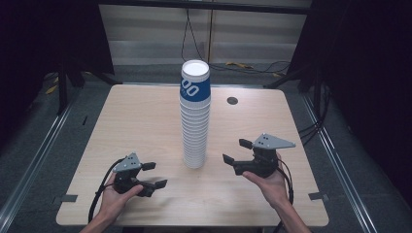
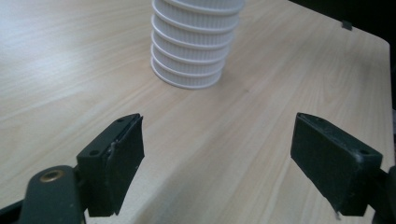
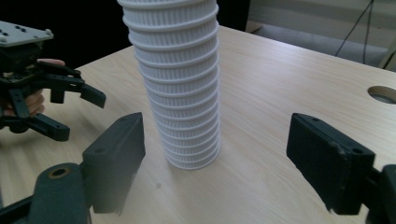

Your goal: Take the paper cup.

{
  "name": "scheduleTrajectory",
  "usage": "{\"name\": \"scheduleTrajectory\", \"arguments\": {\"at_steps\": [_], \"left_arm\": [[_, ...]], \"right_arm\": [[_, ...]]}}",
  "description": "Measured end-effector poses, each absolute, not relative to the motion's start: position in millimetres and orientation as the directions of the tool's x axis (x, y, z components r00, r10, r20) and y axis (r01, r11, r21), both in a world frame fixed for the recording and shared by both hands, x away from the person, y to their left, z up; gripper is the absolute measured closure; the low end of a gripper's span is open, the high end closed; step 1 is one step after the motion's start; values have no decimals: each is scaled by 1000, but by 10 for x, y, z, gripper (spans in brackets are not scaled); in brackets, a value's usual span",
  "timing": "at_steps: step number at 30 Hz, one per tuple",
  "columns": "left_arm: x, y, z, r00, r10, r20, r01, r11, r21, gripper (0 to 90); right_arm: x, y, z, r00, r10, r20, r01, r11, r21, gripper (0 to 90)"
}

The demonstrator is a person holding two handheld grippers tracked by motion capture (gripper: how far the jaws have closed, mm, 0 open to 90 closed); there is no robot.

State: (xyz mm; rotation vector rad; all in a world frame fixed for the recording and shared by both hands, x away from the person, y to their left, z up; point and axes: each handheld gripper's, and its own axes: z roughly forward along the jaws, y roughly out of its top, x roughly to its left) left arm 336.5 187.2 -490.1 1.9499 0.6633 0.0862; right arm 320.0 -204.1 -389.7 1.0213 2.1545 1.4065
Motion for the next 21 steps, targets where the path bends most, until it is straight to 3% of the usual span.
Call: {"name": "scheduleTrajectory", "arguments": {"at_steps": [21], "left_arm": [[3372,1873,-4886,853,481,-201,388,-329,861,172]], "right_arm": [[3412,-1869,-3381,-758,645,97,317,234,919,173]]}}
